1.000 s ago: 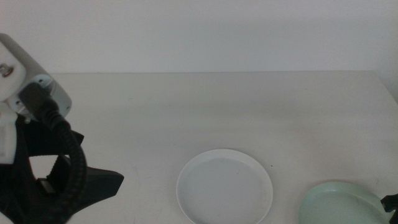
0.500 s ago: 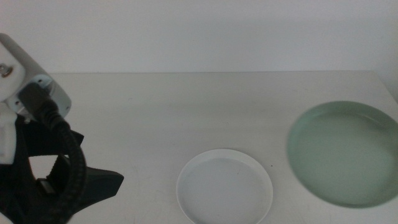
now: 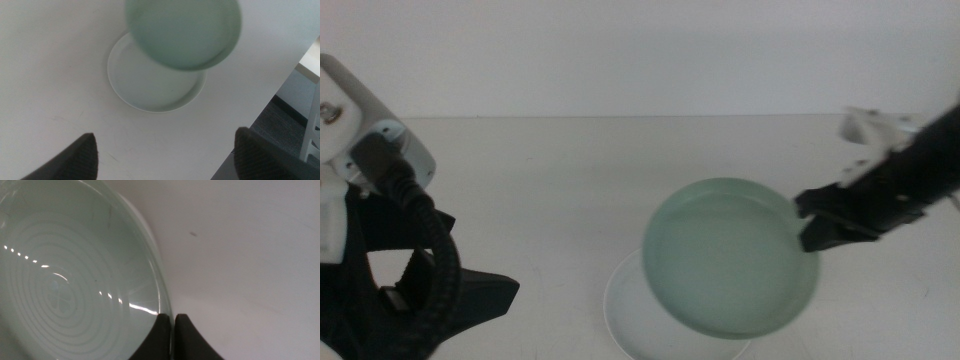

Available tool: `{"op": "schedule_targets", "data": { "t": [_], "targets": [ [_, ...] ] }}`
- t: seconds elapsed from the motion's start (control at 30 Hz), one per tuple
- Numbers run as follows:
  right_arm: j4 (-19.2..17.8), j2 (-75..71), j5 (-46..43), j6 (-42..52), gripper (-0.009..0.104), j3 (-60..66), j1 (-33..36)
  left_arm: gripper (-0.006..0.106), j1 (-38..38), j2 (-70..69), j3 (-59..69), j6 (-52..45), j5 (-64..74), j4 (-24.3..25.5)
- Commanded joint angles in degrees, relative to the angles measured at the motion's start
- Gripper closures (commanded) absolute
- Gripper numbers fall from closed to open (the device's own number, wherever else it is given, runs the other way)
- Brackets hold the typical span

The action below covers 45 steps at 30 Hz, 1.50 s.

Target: Stack the three bowls on top of each other.

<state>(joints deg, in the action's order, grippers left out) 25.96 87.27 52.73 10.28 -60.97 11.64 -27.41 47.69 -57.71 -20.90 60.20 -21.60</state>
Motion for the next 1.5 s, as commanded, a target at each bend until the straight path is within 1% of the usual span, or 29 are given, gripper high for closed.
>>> {"op": "schedule_targets", "data": {
  "t": [0.0,0.27,0.4,0.53,0.67,0.77,0.93,1.03,1.2,1.33,1.4,1.47],
  "targets": [
    [1.6,1.4,-1.7,-0.2,0.096,-4.2,2.3,0.007,0.0,-0.3,-1.5,0.2,-2.7,-1.6],
    [1.6,11.4,-1.6,1.2,0.096,-8.2,6.6,0.007,0.0,-0.3,-1.5,0.2,-2.7,-1.6],
    [1.6,14.1,-1.5,2.8,0.096,-8.7,8.2,0.007,0.0,-0.3,-1.5,0.2,-2.7,-1.6],
    [1.6,14.0,-1.4,3.9,0.095,-8.7,8.2,0.007,0.0,-0.3,-1.5,0.2,-2.7,-1.6],
    [1.6,13.7,-1.4,3.9,0.087,-8.7,8.2,0.007,0.0,-0.3,-1.5,0.2,-2.7,-1.6],
    [1.9,13.6,-0.6,3.9,0.076,-8.7,8.2,0.007,0.0,-0.3,-1.5,0.2,-2.7,-1.6],
    [1.6,12.2,0.8,3.8,0.053,-10.3,8.1,0.007,0.0,-0.3,-1.5,0.2,-2.7,-1.6],
    [1.4,10.7,2.4,3.7,0.045,-13.5,7.7,0.007,0.0,-0.3,-1.5,0.2,-2.7,-1.6],
    [1.8,7.8,7.3,2.7,0.044,-21.1,5.5,0.007,0.0,-0.3,-1.5,0.2,-2.7,-1.6],
    [1.8,4.2,9.7,2.6,0.045,-24.8,2.1,0.007,0.0,-0.3,-1.5,0.2,-3.5,-1.6],
    [1.7,2.1,10.0,2.6,0.046,-24.9,-0.3,0.007,0.0,0.5,-1.5,-0.9,-7.3,-1.3],
    [1.4,-0.2,11.4,3.1,0.047,-24.9,-2.8,0.007,0.0,2.8,-2.3,0.7,-11.2,-0.7]
  ]
}}
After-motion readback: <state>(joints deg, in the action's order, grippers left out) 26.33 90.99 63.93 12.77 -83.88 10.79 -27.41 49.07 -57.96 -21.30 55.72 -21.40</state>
